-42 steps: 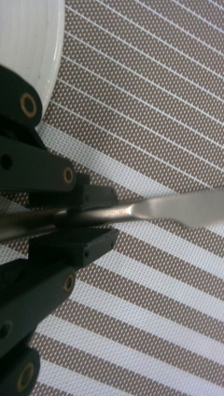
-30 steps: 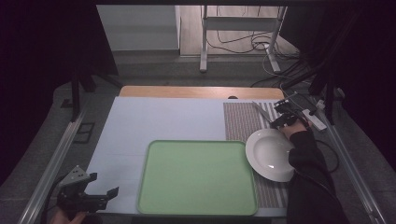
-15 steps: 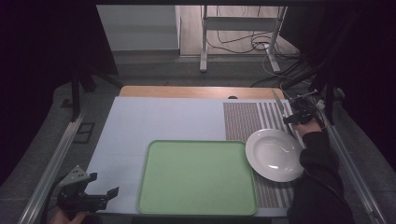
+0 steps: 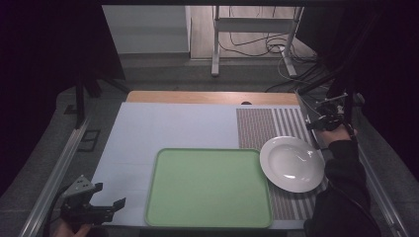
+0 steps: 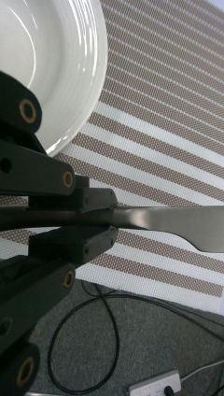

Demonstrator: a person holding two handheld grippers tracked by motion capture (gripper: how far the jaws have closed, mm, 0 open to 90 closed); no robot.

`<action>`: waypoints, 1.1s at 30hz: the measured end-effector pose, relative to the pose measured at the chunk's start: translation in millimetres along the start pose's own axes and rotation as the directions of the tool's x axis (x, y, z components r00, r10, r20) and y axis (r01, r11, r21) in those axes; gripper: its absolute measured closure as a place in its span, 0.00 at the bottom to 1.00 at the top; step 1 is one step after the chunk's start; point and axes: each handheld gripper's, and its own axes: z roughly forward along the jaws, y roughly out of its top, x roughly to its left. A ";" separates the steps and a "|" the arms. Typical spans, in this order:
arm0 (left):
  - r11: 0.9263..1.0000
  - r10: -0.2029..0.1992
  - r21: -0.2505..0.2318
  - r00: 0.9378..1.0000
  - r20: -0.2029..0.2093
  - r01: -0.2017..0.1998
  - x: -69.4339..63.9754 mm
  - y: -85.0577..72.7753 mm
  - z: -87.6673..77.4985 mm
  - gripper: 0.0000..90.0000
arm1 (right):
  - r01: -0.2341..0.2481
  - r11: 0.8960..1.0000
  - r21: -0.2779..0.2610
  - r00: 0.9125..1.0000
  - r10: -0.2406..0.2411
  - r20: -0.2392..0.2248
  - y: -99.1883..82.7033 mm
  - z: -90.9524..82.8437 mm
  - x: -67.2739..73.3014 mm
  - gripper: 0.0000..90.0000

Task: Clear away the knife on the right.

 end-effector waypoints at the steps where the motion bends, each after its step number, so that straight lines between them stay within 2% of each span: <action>1: 1.000 0.000 0.000 1.000 0.000 0.000 0.0 0.0 0.0 0.03 | -0.005 1.000 -0.003 1.000 0.005 -0.004 -0.2 -2.4 -0.1 0.90; 5: 1.000 0.000 0.001 1.000 -0.001 0.000 -0.1 0.1 0.1 0.03 | -0.017 1.000 -0.010 1.000 0.017 -0.022 0.0 -11.2 3.7 0.90; 9: 1.000 -0.001 0.000 1.000 -0.002 0.001 0.0 -0.1 0.1 0.03 | 0.014 1.000 -0.009 0.999 -0.015 -0.043 -0.4 -16.1 14.6 0.90; 13: 1.000 0.000 0.001 1.000 -0.003 0.001 -0.2 0.0 0.2 0.03 | 0.017 1.000 -0.015 0.997 -0.018 -0.079 -3.6 -20.2 23.7 0.90; 18: 1.000 -0.001 0.002 1.000 -0.004 0.001 -0.2 0.1 0.1 0.03 | 0.034 0.999 -0.007 0.995 -0.034 -0.097 -8.0 -20.9 35.6 0.90; 21: 1.000 -0.001 0.003 1.000 -0.004 0.001 -0.1 0.1 0.1 0.03 | 0.045 0.999 -0.003 0.992 -0.045 -0.119 -10.6 -20.3 43.2 0.90; 26: 1.000 -0.001 0.003 1.000 -0.005 0.001 -0.3 0.1 0.1 0.03 | 0.077 0.997 0.002 0.989 -0.076 -0.129 -12.5 -19.6 59.8 0.90; 33: 1.000 0.000 0.003 1.000 -0.005 0.000 -0.3 0.0 0.0 0.03 | 0.131 0.991 0.000 0.977 -0.129 -0.170 -17.3 -21.6 86.3 0.90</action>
